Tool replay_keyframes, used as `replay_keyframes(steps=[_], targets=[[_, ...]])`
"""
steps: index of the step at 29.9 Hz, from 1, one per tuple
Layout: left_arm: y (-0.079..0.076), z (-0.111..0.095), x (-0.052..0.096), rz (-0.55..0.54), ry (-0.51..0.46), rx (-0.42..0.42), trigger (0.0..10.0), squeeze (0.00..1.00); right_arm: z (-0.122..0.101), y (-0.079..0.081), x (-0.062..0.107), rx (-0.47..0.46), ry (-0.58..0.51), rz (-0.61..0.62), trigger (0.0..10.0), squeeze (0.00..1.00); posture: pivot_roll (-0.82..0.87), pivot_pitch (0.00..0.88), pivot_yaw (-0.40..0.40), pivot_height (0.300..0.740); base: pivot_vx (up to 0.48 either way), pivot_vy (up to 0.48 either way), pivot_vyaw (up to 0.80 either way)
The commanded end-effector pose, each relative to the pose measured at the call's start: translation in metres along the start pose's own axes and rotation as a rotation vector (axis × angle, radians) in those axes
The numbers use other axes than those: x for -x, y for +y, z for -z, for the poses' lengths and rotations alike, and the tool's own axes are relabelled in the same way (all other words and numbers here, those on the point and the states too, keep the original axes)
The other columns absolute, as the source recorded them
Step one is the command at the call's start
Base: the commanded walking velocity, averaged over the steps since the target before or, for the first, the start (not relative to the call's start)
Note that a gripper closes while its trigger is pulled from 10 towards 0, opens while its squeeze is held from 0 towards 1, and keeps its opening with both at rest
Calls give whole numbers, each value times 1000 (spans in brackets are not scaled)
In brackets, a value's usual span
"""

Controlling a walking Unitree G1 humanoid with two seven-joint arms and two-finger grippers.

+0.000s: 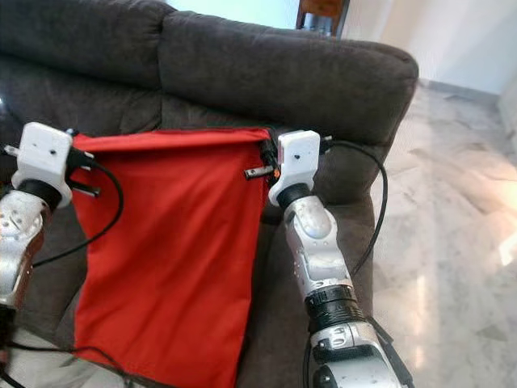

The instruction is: Move the pillow to the sofa from floor

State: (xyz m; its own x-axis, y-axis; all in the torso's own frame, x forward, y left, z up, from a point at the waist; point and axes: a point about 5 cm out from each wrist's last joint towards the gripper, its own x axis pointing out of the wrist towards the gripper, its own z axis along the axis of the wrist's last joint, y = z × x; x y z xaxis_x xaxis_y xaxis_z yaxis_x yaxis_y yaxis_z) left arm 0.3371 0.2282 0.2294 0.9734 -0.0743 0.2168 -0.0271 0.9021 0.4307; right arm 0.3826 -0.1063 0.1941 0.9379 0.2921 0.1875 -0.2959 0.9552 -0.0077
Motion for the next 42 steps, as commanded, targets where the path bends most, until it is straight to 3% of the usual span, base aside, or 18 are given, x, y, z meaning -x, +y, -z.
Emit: replay_keyframes(steps=[1, 7, 13, 15, 22, 26, 32, 35, 36, 39, 41, 42], targets=[[21, 21, 10, -78, 95, 1, 10000, 0, 4, -28, 7, -38, 13, 143, 10000, 0, 193, 109, -32, 740, 0, 0, 0], [19, 36, 6, -62, 152, -4, 10000, 0, 19, -36, 15, -19, 74, 199, 10000, 0, 193, 100, -34, 740, 0, 0, 0], [31, 14, -24, -52, 91, -69, 10000, 0, 18, -48, 17, -4, 67, 253, 10000, 0, 187, 90, -30, 740, 0, 0, 0], [39, -3, -38, -65, 49, -90, 10000, 0, 15, -56, 18, 4, 61, 279, 10000, 0, 186, 88, -28, 740, 0, 0, 0], [41, -25, -60, -72, -11, -116, 10000, 0, 15, -63, 21, 16, 57, 310, 10000, 0, 178, 95, -24, 740, 0, 0, 0], [34, -20, -60, -51, -7, -111, 10000, 0, 17, -62, 23, 20, 60, 314, 10000, 0, 176, 103, -22, 740, 0, 0, 0], [12, 8, -50, 34, 61, -93, 10000, 0, 25, -60, 27, 21, 84, 315, 10000, 0, 176, 112, -21, 740, 0, 0, 0], [-2, 25, -38, 73, 90, -82, 10000, 0, 31, -60, 30, 32, 112, 319, 10000, 0, 175, 117, -22, 740, 0, 0, 0], [-10, 36, -28, 88, 112, -67, 10000, 0, 36, -61, 34, 29, 129, 324, 10000, 0, 176, 124, -26, 740, 0, 0, 0], [-16, 45, -20, 101, 130, -54, 10000, 24, 41, -62, 38, 29, 149, 331, 10000, 0, 177, 128, -28, 740, 0, 0, 0], [-19, 53, -11, 103, 148, -40, 10000, 1000, 46, -62, 43, 24, 168, 337, 10000, 0, 177, 130, -31, 740, 0, 0, 0], [-19, 53, -11, 103, 148, -40, 10000, 1000, 46, -62, 43, 24, 168, 337, 10000, 0, 177, 130, -31, 740, 0, 0, 0]])
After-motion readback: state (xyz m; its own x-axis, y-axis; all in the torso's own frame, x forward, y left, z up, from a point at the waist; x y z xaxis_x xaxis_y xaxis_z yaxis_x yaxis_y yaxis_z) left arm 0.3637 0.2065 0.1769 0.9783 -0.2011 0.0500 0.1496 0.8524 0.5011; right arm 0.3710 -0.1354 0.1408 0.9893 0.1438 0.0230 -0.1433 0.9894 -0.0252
